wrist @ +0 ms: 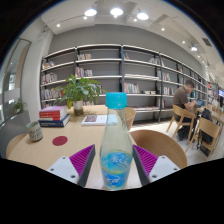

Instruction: Pour water

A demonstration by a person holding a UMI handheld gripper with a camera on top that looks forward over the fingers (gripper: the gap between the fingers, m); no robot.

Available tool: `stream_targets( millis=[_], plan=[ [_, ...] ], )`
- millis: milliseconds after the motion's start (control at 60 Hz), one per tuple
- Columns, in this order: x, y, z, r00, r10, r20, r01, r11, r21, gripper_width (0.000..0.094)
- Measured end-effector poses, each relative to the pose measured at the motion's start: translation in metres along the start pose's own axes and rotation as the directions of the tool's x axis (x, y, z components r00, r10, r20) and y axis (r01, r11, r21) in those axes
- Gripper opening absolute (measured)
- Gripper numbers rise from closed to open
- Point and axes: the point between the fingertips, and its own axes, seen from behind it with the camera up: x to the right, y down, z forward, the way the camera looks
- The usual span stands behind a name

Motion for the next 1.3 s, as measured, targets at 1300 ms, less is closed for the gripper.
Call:
stream_targets(
  millis=[1300],
  plan=[
    [-0.304, -0.113, 0.166, -0.222, -0.972, -0.077, 0.974, -0.219, -0.052, 0.0359]
  ],
)
